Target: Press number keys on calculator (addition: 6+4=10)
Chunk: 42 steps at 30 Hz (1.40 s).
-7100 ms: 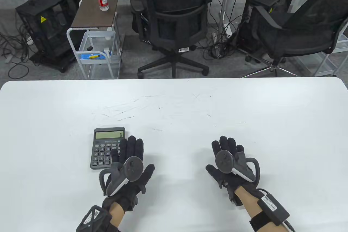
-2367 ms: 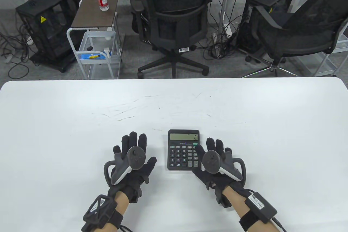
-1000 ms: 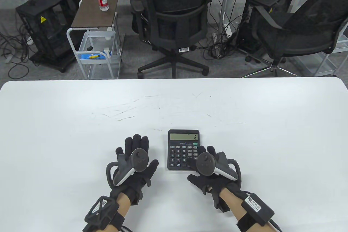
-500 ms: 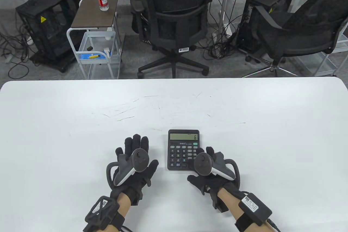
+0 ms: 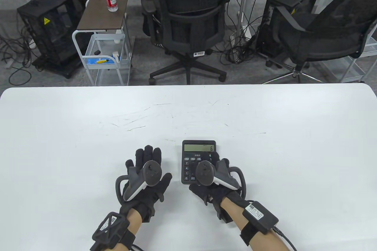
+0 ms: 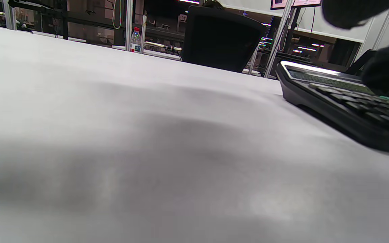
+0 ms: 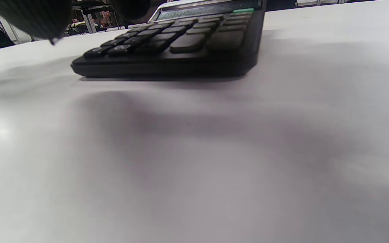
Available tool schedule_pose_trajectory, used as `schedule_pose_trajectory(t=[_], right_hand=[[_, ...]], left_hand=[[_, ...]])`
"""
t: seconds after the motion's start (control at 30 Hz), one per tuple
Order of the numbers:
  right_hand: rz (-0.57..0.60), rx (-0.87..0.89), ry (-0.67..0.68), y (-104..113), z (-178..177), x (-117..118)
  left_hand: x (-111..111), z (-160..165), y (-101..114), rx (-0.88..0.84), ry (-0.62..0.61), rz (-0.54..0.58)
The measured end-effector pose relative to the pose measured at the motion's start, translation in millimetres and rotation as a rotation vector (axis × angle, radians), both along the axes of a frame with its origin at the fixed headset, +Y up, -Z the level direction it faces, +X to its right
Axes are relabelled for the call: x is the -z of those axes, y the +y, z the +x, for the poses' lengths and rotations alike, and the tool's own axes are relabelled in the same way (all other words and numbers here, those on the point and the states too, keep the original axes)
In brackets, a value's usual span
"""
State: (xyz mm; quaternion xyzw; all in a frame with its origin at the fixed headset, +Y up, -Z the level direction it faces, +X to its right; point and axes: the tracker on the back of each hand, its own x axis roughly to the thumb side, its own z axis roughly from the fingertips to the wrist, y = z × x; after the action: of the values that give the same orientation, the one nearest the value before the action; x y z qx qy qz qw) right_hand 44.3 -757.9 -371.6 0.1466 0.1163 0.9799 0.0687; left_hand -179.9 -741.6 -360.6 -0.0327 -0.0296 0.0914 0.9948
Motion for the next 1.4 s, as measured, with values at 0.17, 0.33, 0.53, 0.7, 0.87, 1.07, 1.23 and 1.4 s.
schedule_pose_trajectory(t=[0.17, 0.33, 0.53, 0.7, 0.87, 1.07, 1.23, 1.4], right_hand=[[-0.017, -0.016, 0.006, -2, -11, 5], [-0.035, -0.038, -0.005, -6, -16, 9], [-0.003, -0.063, 0.007, -5, -21, 7], [-0.002, -0.086, 0.008, -4, -22, 6], [0.008, -0.096, 0.016, -6, -17, 1], [0.006, -0.081, -0.008, -4, 5, -3], [0.018, -0.097, -0.032, -1, 31, -8], [0.006, -0.084, -0.040, -1, 52, -17]], left_hand=[[0, -1, 1, -0.010, 0.005, -0.002], [0, -2, 1, -0.018, 0.011, -0.004], [0, -3, 1, -0.017, 0.012, -0.003], [1, -3, 1, -0.015, 0.010, -0.002], [1, -3, 1, -0.014, 0.012, -0.008], [0, -3, 1, -0.013, 0.012, -0.005], [1, -2, 1, -0.008, 0.009, -0.003], [0, -1, 1, -0.007, 0.009, -0.004]])
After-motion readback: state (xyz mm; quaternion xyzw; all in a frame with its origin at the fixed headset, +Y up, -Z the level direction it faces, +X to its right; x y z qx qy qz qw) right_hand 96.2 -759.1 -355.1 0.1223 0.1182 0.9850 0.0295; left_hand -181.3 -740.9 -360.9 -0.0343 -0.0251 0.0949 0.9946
